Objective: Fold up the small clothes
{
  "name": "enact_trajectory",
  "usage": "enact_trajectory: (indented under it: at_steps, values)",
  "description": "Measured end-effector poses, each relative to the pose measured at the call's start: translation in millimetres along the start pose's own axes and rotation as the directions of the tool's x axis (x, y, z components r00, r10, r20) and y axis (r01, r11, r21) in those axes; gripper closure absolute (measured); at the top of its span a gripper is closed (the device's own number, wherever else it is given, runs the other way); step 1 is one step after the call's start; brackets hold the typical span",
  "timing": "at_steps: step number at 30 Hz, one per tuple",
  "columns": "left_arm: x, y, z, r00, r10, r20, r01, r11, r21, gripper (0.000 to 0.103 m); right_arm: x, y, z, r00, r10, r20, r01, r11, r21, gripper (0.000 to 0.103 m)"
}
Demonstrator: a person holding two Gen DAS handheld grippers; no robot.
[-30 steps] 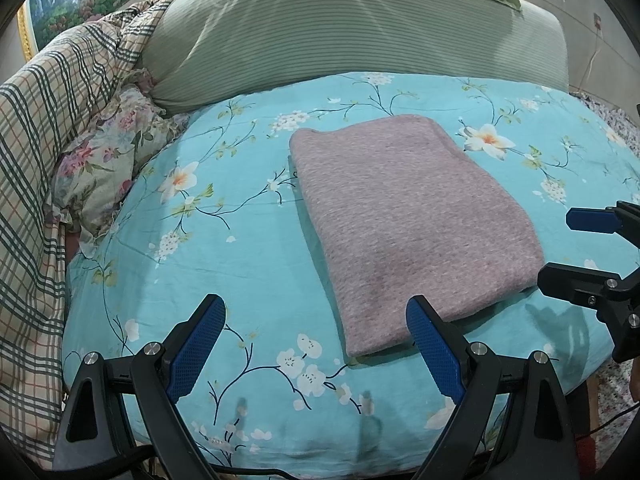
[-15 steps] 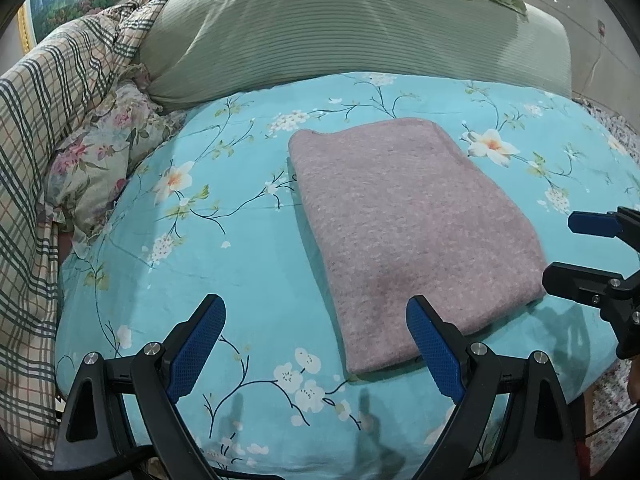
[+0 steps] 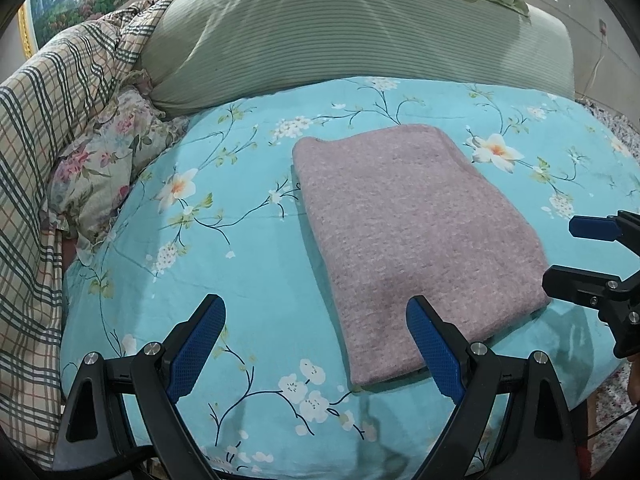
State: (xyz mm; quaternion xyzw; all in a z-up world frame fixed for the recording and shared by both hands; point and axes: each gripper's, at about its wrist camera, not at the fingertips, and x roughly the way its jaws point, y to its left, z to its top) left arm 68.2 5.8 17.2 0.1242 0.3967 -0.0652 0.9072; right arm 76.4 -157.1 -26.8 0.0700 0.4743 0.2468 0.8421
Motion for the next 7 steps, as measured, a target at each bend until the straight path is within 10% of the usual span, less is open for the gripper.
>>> enact_trajectory:
  at_steps: [7]
  values:
    - [3, 4, 3, 1.0, -0.008, 0.0, 0.008, 1.0, -0.022, 0.011, 10, -4, 4, 1.0, 0.004, -0.01, -0.004, 1.0, 0.011, 0.001]
